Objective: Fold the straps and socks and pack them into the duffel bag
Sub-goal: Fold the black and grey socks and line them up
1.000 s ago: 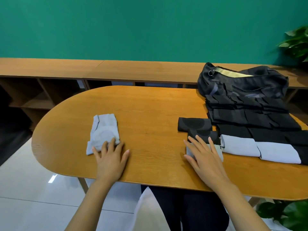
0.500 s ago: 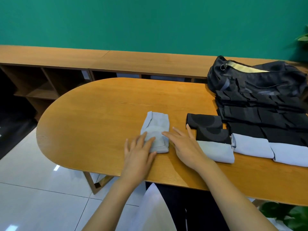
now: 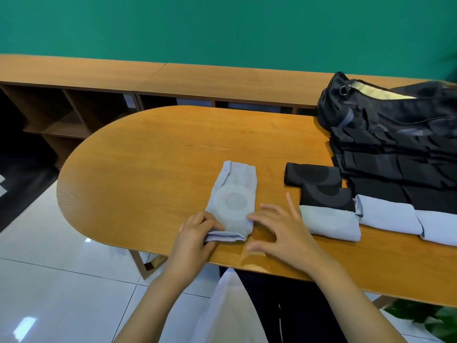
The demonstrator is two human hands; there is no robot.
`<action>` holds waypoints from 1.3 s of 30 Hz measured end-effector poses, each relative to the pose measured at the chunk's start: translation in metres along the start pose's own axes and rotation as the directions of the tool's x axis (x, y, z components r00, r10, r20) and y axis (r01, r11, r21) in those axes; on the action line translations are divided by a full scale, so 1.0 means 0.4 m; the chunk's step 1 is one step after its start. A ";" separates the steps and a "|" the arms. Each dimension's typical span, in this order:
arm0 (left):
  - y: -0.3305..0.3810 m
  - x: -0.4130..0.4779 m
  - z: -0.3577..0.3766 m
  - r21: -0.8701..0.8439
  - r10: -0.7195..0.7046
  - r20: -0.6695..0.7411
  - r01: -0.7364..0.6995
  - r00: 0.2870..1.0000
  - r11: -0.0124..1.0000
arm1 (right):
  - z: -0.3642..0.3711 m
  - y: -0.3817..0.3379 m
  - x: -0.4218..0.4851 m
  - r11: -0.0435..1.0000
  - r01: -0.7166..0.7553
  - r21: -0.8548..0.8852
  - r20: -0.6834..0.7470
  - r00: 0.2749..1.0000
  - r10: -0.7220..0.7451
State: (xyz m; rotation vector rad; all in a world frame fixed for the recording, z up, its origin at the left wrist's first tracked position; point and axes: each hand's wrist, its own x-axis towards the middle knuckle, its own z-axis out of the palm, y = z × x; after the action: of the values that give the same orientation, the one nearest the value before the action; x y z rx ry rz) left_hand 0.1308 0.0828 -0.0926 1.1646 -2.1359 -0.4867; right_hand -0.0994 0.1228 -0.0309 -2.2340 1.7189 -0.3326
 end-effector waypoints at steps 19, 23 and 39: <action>0.055 -0.020 -0.004 -0.025 -0.120 -0.175 0.117 0.977 0.993 | 0.089 -0.009 -0.048 0.989 -0.136 -0.060 -0.493 0.865 0.090; 0.058 -0.019 0.005 -0.220 -0.331 -0.171 0.291 0.928 0.931 | 0.092 -0.004 -0.031 0.977 -0.214 -0.021 -0.473 0.863 0.179; 0.015 0.004 -0.006 0.136 -0.063 0.081 0.052 0.995 0.989 | 0.098 0.018 0.001 0.977 -0.066 -0.204 -0.357 0.934 -0.012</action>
State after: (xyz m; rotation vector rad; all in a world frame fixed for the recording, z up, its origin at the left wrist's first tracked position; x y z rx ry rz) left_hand 0.1282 0.0846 -0.0866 1.3040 -2.2420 -0.4318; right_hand -0.0916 0.1244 -0.0698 -2.4137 2.0531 -0.6079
